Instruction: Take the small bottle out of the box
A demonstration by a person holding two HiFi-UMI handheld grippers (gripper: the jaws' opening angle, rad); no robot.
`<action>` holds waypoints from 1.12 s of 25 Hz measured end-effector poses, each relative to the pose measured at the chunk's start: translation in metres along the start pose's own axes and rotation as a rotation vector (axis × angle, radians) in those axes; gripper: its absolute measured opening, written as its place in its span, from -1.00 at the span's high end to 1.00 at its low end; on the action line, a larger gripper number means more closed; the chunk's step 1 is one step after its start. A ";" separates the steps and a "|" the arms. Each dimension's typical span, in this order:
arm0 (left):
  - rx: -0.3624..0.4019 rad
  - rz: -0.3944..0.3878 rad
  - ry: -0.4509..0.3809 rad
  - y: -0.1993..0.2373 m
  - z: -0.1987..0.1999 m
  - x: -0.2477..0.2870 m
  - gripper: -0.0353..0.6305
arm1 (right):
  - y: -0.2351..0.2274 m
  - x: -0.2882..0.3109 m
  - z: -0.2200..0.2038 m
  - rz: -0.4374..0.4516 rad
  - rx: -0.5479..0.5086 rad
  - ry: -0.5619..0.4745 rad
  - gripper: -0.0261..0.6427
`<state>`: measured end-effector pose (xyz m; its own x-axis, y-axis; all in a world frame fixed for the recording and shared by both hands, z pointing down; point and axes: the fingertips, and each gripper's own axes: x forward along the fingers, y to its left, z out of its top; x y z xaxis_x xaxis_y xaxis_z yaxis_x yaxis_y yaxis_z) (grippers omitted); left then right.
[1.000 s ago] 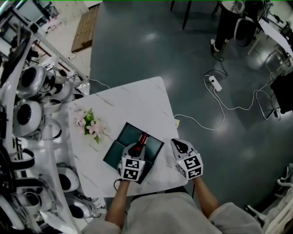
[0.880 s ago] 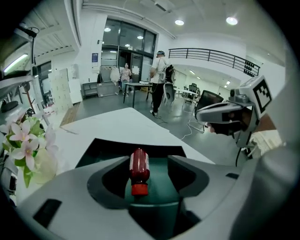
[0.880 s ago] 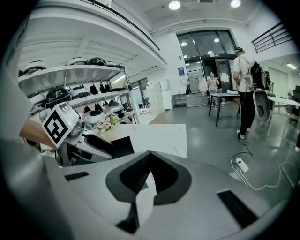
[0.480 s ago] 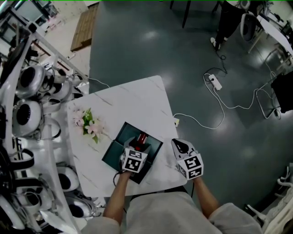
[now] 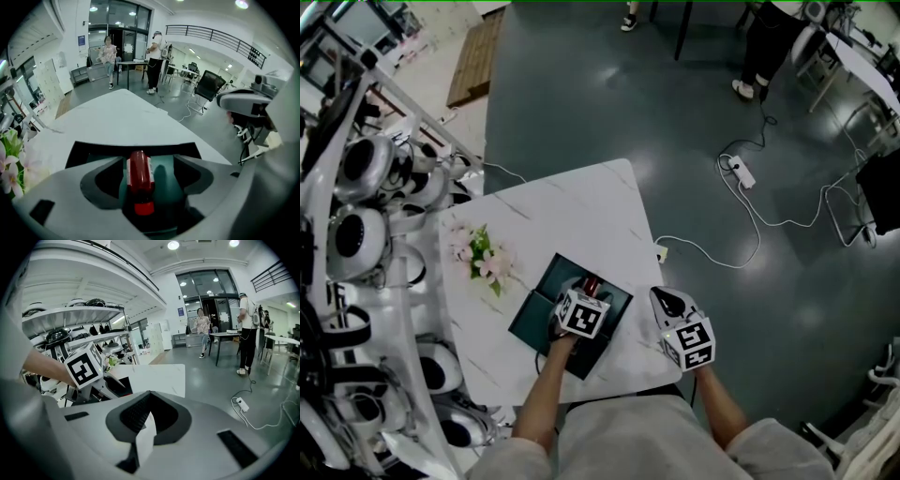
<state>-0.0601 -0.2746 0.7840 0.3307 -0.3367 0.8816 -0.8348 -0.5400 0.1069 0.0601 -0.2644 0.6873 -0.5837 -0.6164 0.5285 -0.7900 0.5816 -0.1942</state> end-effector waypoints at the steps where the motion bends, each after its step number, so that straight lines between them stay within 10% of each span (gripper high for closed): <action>1: 0.008 0.002 0.008 0.001 0.001 0.003 -0.10 | 0.000 0.000 0.001 0.000 0.000 -0.001 0.86; 28: -0.013 0.054 0.150 0.022 -0.013 0.043 0.19 | -0.011 -0.006 -0.002 -0.011 0.025 -0.001 0.86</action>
<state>-0.0702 -0.2904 0.8301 0.2165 -0.2456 0.9449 -0.8557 -0.5136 0.0626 0.0730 -0.2658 0.6874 -0.5752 -0.6233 0.5297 -0.8008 0.5612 -0.2091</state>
